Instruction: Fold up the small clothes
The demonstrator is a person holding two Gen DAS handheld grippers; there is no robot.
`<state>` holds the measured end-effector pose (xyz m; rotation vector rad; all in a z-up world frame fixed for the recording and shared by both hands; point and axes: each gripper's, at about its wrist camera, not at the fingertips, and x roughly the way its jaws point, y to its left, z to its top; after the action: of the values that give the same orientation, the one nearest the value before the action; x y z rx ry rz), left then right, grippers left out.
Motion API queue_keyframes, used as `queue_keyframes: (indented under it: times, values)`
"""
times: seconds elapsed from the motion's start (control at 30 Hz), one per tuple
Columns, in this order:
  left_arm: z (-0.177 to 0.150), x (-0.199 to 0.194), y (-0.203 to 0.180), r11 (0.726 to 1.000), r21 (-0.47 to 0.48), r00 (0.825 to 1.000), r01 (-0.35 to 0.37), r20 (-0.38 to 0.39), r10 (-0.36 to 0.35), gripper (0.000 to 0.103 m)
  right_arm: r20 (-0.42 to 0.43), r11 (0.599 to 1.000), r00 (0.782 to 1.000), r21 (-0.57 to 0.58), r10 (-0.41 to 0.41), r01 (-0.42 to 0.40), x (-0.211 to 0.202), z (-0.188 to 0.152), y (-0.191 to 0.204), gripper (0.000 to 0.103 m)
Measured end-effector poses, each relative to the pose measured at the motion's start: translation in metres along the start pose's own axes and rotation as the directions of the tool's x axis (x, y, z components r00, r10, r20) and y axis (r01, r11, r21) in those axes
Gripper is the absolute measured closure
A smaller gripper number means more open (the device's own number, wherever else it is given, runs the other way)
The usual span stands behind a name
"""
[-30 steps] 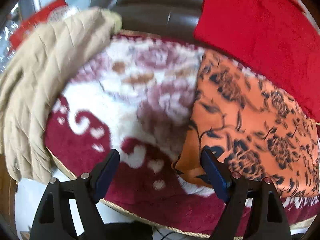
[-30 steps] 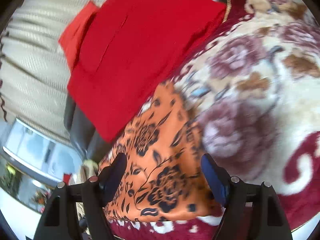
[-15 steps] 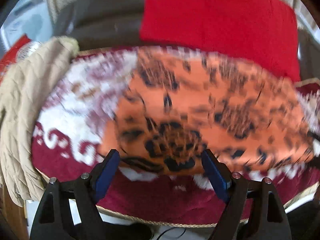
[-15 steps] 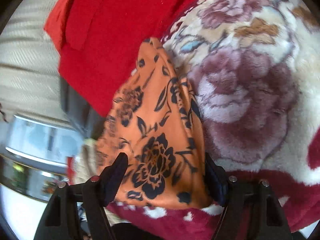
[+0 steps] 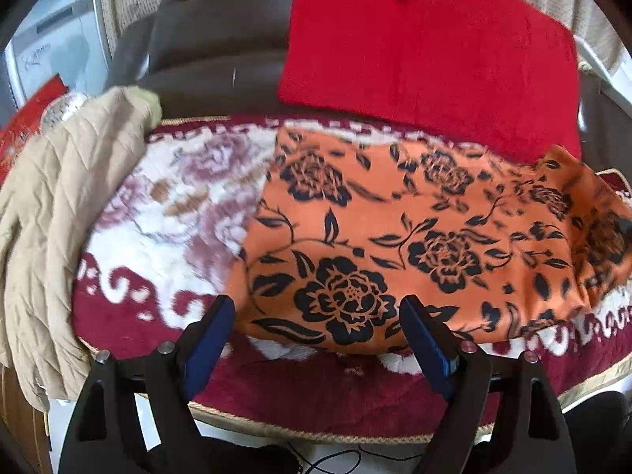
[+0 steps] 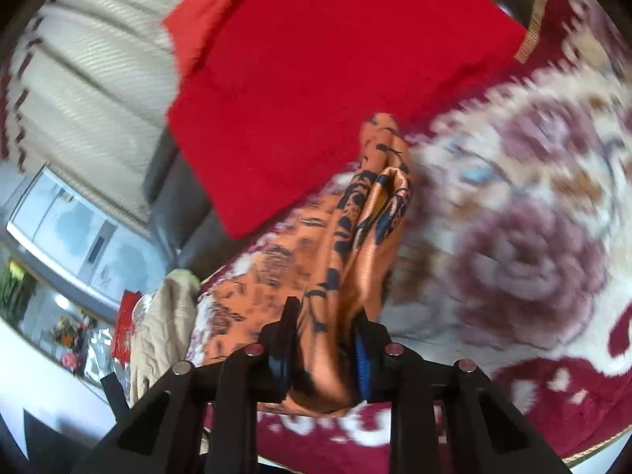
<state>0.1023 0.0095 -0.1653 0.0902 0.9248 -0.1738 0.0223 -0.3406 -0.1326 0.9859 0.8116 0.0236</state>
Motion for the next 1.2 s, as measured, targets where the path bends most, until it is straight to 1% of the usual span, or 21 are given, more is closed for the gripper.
queue_keyframes:
  times: [0.07, 0.2, 0.23, 0.3, 0.4, 0.47, 0.5, 0.53, 0.57, 0.6, 0.7, 0.73, 0.77, 0.8, 0.83, 0.87, 0.93, 0.97, 1.07, 1.13, 1.2]
  values:
    - [0.000, -0.012, 0.007, 1.000, -0.009, 1.000, 0.004, 0.007, -0.004, 0.017, 0.005, 0.998, 1.000, -0.055, 0.018, -0.018, 0.001, 0.006, 0.033, 0.083]
    - [0.000, -0.027, 0.034, 0.999, -0.046, 1.000, -0.012, 0.013, 0.012, 0.017, -0.028, 0.988, 0.999, -0.149, 0.036, -0.040, 0.017, 0.009, 0.102, 0.084]
    - [0.000, -0.030, 0.044, 0.998, -0.058, 1.000, -0.012, 0.019, 0.013, 0.017, -0.036, 0.986, 0.998, -0.162, 0.041, -0.047, 0.022, 0.007, 0.115, 0.084]
    - [0.000, -0.037, 0.060, 0.997, -0.081, 0.999, -0.020, 0.030, 0.023, 0.017, -0.072, 0.977, 0.996, -0.200, 0.061, -0.074, 0.042, 0.001, 0.150, 0.084]
    - [-0.001, -0.046, 0.092, 0.991, -0.124, 0.998, -0.042, 0.047, 0.048, 0.017, -0.138, 0.969, 0.986, -0.212, 0.095, -0.123, 0.075, -0.014, 0.190, 0.085]
    - [-0.004, -0.050, 0.110, 0.987, -0.154, 0.997, -0.052, 0.052, 0.061, 0.017, -0.187, 0.966, 0.976, -0.210, 0.114, -0.153, 0.098, -0.027, 0.206, 0.088]
    - [-0.007, -0.053, 0.122, 0.983, -0.176, 0.996, -0.057, 0.054, 0.068, 0.017, -0.220, 0.963, 0.967, -0.202, 0.130, -0.176, 0.115, -0.037, 0.215, 0.089]
    - [-0.009, -0.053, 0.128, 0.981, -0.187, 0.996, -0.059, 0.055, 0.071, 0.017, -0.248, 0.961, 0.957, -0.190, 0.150, -0.200, 0.129, -0.046, 0.221, 0.101]
    - [-0.011, -0.054, 0.136, 0.978, -0.197, 0.996, -0.062, 0.054, 0.073, 0.017, -0.286, 0.957, 0.941, -0.170, 0.181, -0.235, 0.144, -0.057, 0.227, 0.101]
    - [-0.013, -0.054, 0.144, 0.976, -0.208, 0.996, -0.068, 0.048, 0.080, 0.017, -0.324, 0.954, 0.926, -0.160, 0.193, -0.255, 0.161, -0.072, 0.236, 0.101]
    - [-0.018, -0.054, 0.155, 0.972, -0.227, 0.996, -0.057, 0.048, 0.070, 0.017, -0.398, 0.954, 0.902, -0.166, 0.167, -0.250, 0.197, -0.106, 0.249, 0.101]
    - [-0.019, -0.054, 0.155, 0.973, -0.228, 0.997, -0.047, 0.051, 0.060, 0.017, -0.417, 0.954, 0.892, -0.153, 0.174, -0.257, 0.202, -0.111, 0.247, 0.097]
    - [-0.019, -0.052, 0.151, 0.975, -0.222, 0.998, -0.030, 0.054, 0.043, 0.017, -0.424, 0.955, 0.885, -0.127, 0.193, -0.269, 0.203, -0.113, 0.242, 0.096]
    - [-0.019, -0.050, 0.146, 0.977, -0.212, 0.998, -0.002, 0.056, 0.014, 0.017, -0.407, 0.957, 0.890, -0.105, 0.206, -0.269, 0.199, -0.110, 0.234, 0.096]
    - [-0.018, -0.049, 0.143, 0.978, -0.205, 0.998, 0.022, 0.056, -0.010, 0.017, -0.374, 0.961, 0.904, -0.096, 0.207, -0.260, 0.191, -0.102, 0.225, 0.096]
    - [-0.016, -0.043, 0.133, 0.979, -0.197, 0.998, 0.059, 0.049, -0.050, 0.017, -0.345, 0.963, 0.917, -0.104, 0.199, -0.248, 0.183, -0.095, 0.220, 0.096]
    - [-0.013, -0.035, 0.116, 0.978, -0.184, 0.995, 0.098, 0.033, -0.094, 0.017, -0.270, 0.969, 0.950, -0.143, 0.158, -0.202, 0.161, -0.076, 0.206, 0.096]
    - [-0.011, -0.031, 0.109, 0.978, -0.179, 0.994, 0.109, 0.027, -0.106, 0.017, -0.247, 0.973, 0.959, -0.146, 0.138, -0.178, 0.154, -0.068, 0.200, 0.096]
    - [-0.005, -0.016, 0.085, 0.974, -0.166, 0.988, 0.152, 0.010, -0.152, 0.017, -0.188, 0.987, 0.979, -0.121, 0.080, -0.104, 0.130, -0.047, 0.167, 0.095]
    - [0.000, 0.000, 0.070, 0.963, -0.169, 0.976, 0.210, -0.016, -0.215, 0.017, -0.159, 0.993, 0.987, -0.111, 0.032, -0.050, 0.118, -0.041, 0.145, 0.095]
    - [0.004, 0.015, 0.054, 0.955, -0.166, 0.965, 0.244, -0.052, -0.256, 0.017, -0.155, 0.995, 0.988, -0.093, 0.010, -0.025, 0.108, -0.036, 0.125, 0.095]
